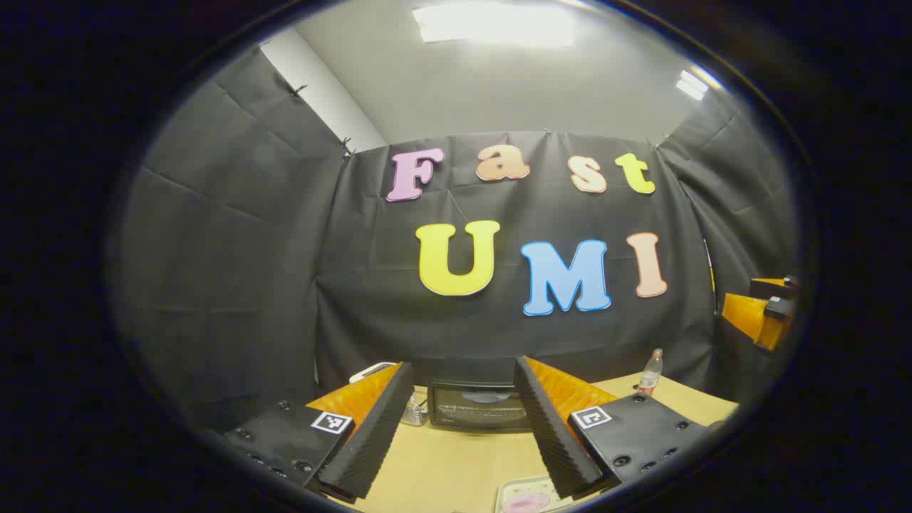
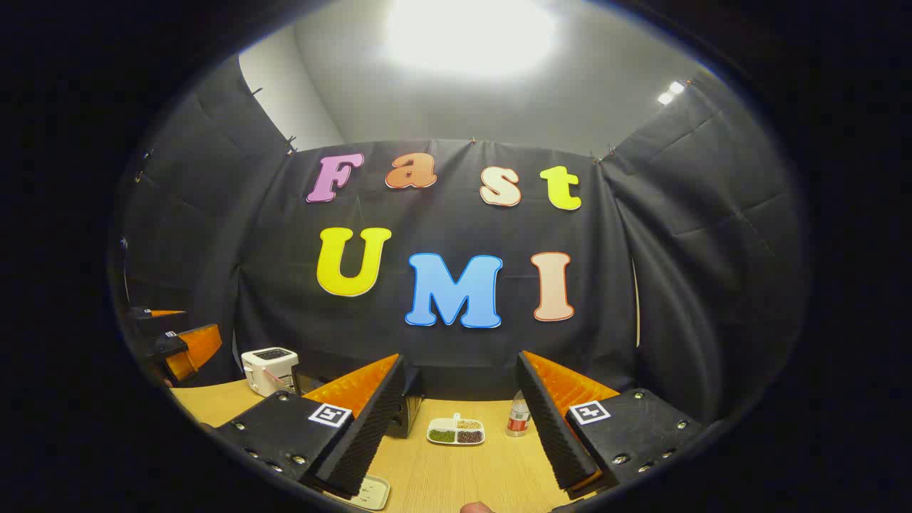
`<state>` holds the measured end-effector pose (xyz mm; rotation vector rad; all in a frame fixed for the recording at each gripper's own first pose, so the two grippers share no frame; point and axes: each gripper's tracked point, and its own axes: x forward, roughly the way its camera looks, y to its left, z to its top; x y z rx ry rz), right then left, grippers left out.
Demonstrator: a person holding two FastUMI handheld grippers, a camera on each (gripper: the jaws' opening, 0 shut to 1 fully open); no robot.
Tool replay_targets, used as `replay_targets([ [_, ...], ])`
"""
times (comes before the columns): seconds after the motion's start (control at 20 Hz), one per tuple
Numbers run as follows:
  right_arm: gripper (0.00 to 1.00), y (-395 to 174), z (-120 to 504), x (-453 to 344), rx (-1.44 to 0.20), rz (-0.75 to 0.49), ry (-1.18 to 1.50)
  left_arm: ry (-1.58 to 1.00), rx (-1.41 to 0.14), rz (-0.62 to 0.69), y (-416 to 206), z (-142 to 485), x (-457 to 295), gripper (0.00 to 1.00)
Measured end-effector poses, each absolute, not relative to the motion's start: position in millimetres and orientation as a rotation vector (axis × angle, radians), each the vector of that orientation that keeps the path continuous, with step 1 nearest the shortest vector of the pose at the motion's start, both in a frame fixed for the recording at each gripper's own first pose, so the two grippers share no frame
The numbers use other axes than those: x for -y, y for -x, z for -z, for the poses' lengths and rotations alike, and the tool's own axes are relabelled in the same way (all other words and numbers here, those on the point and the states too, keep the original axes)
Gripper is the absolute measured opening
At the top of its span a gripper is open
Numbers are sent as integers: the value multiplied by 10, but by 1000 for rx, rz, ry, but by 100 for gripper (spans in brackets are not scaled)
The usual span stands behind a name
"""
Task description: Open the electric oven with the left hand, put the food in, and close the electric oven.
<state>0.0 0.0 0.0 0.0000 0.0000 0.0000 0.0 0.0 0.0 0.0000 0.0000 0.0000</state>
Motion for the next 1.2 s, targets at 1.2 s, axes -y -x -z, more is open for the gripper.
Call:
replay_targets([
  [1.2, 95, -430, 373, 96, 0, -62, -35, -58, 9, 2, -758, 161, 320, 100],
])
